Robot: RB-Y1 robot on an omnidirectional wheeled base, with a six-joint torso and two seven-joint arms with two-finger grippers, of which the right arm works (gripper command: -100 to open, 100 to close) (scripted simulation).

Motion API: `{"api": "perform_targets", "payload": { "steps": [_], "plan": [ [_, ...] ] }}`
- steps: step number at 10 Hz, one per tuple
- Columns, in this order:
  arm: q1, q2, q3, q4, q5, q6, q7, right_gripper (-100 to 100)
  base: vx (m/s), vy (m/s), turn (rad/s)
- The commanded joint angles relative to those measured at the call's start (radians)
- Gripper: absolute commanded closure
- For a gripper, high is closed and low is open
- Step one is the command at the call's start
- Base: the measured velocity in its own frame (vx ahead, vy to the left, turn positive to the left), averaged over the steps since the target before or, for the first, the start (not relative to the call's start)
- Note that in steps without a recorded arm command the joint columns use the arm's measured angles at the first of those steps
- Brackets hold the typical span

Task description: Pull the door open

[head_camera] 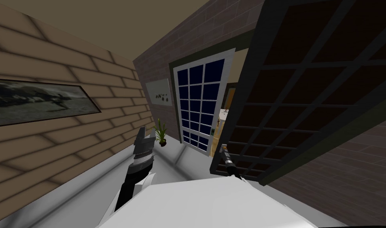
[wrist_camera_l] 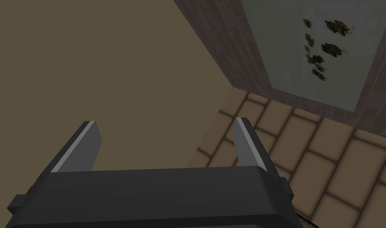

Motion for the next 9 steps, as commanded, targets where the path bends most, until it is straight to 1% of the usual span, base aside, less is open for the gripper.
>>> {"api": "perform_targets", "payload": {
  "steps": [1, 2, 3, 4, 7, 8, 9],
  "plan": [
    [-0.006, -0.014, -0.010, 0.026, -0.014, -0.005, -0.035, 100, -0.036, -0.022, 0.030],
    [-0.007, -0.015, -0.005, 0.025, -0.024, -0.005, -0.076, 100, -0.039, -0.011, 0.057],
    [-0.052, -0.002, 0.011, 0.089, -0.016, -0.041, -0.089, -100, -0.038, 0.010, 0.049],
    [-0.056, 0.001, 0.016, 0.090, -0.023, -0.040, -0.128, -100, -0.049, -0.003, -0.032],
    [-0.065, 0.008, 0.027, 0.092, -0.038, -0.037, -0.212, -100, -0.056, -0.019, -0.006],
    [-0.065, 0.008, 0.027, 0.092, -0.038, -0.037, -0.222, -100, -0.040, -0.008, 0.000],
    [-0.069, 0.011, 0.032, 0.093, -0.045, -0.036, -0.259, -100, -0.032, -0.006, -0.001]
  ]
}}
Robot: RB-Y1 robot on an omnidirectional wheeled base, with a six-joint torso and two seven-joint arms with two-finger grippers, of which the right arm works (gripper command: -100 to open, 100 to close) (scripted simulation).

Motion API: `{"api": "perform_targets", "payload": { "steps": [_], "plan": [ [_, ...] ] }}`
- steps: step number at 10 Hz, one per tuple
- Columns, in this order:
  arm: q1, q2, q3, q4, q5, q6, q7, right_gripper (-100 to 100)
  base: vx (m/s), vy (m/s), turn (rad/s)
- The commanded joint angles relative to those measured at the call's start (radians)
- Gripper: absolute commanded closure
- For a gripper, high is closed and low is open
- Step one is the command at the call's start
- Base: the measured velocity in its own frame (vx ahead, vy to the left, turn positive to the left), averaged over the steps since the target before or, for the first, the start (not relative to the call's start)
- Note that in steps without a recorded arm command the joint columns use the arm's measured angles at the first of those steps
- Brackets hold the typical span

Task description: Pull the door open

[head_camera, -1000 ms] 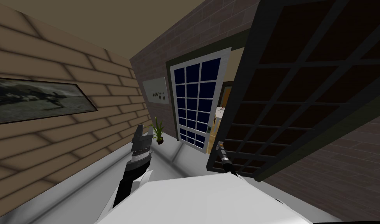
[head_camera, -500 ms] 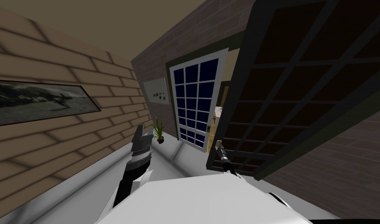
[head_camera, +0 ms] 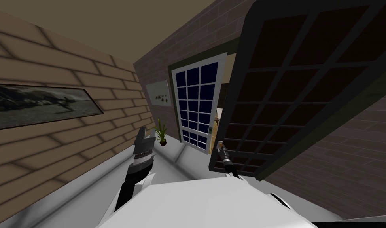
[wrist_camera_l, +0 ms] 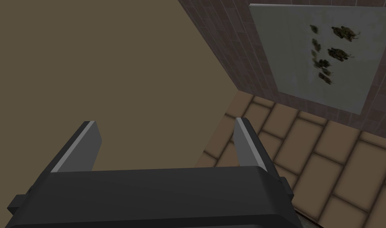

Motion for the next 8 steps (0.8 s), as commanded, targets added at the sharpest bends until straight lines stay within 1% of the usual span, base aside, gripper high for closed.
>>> {"api": "perform_targets", "payload": {
  "steps": [1, 2, 3, 4, 5, 6, 7, 8],
  "plan": [
    [-0.003, 0.005, 0.007, -0.003, -0.010, 0.003, -0.050, -100, -0.048, -0.004, 0.000],
    [-0.003, 0.005, 0.007, -0.003, -0.010, 0.003, -0.061, -100, -0.040, -0.003, 0.001],
    [-0.007, 0.008, 0.012, -0.002, -0.017, 0.004, -0.101, -100, -0.042, -0.006, -0.002],
    [-0.012, 0.012, 0.017, -0.001, -0.024, 0.005, -0.127, -100, -0.058, -0.019, -0.001],
    [-0.012, 0.012, 0.017, -0.001, -0.024, 0.005, -0.141, -100, -0.045, -0.016, 0.001],
    [-0.016, 0.015, 0.023, 0.000, -0.032, 0.007, -0.177, -100, -0.049, -0.007, 0.000],
    [-0.016, 0.015, 0.023, 0.000, -0.032, 0.007, -0.181, -100, -0.039, -0.005, -0.001],
    [-0.021, 0.019, 0.029, 0.001, -0.040, 0.008, -0.221, -100, -0.038, -0.008, -0.002]
  ]
}}
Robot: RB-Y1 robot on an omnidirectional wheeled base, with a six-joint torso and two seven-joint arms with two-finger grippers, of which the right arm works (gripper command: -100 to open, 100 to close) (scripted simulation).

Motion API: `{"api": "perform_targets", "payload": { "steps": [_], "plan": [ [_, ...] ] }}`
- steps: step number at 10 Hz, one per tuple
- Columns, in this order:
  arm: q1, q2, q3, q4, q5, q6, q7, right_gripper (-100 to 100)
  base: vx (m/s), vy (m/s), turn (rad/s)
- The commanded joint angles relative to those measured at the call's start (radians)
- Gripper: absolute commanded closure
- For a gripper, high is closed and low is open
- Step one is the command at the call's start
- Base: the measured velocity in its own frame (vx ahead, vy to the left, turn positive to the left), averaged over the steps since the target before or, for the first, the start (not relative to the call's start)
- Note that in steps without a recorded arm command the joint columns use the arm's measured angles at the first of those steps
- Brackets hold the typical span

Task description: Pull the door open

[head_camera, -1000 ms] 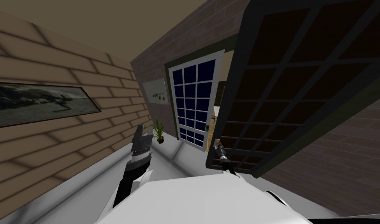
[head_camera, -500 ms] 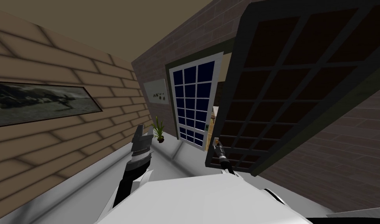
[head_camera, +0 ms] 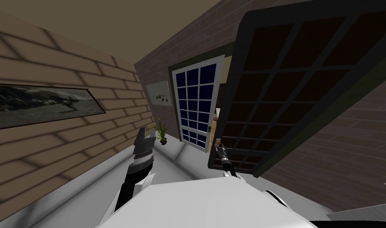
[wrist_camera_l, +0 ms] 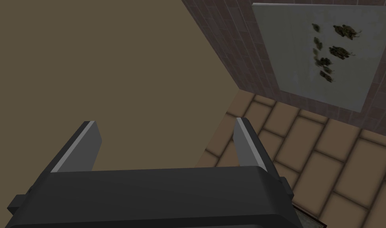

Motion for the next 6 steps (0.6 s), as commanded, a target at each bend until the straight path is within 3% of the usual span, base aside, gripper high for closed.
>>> {"api": "perform_targets", "payload": {
  "steps": [1, 6],
  "plan": [
    [-0.006, 0.005, 0.009, 0.000, -0.012, 0.002, -0.050, -100, -0.066, -0.018, 0.000],
    [-0.021, 0.017, 0.028, 0.004, -0.038, 0.006, -0.174, -100, -0.050, -0.015, -0.001]
  ]
}}
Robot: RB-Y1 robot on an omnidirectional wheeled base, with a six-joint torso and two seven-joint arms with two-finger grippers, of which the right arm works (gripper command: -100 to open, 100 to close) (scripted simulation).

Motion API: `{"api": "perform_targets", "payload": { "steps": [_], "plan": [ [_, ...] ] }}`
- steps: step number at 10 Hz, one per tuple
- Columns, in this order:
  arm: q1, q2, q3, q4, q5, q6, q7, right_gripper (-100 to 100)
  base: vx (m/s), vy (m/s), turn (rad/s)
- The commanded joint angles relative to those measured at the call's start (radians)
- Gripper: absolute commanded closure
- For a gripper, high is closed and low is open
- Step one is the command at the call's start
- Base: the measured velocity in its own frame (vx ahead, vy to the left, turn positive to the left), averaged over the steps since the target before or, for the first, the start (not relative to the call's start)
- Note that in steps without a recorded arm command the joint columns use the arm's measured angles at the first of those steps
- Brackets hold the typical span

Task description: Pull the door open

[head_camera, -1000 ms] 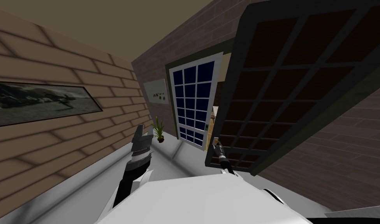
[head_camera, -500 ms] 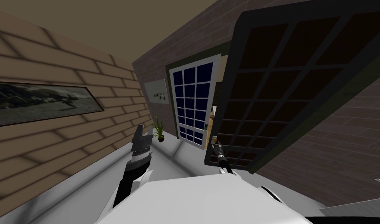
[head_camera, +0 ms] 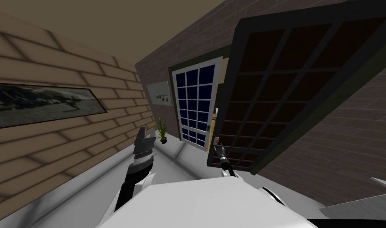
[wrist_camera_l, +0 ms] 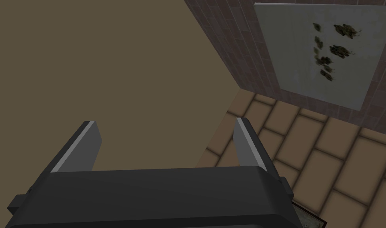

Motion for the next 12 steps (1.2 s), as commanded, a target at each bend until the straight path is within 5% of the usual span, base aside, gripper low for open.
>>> {"api": "perform_targets", "payload": {
  "steps": [1, 12],
  "plan": [
    [0.003, 0.003, 0.003, -0.014, -0.006, 0.009, -0.035, -100, -0.056, -0.015, 0.002],
    [-0.031, 0.030, 0.046, -0.005, -0.065, 0.019, -0.322, -100, -0.049, -0.014, -0.002]
  ]
}}
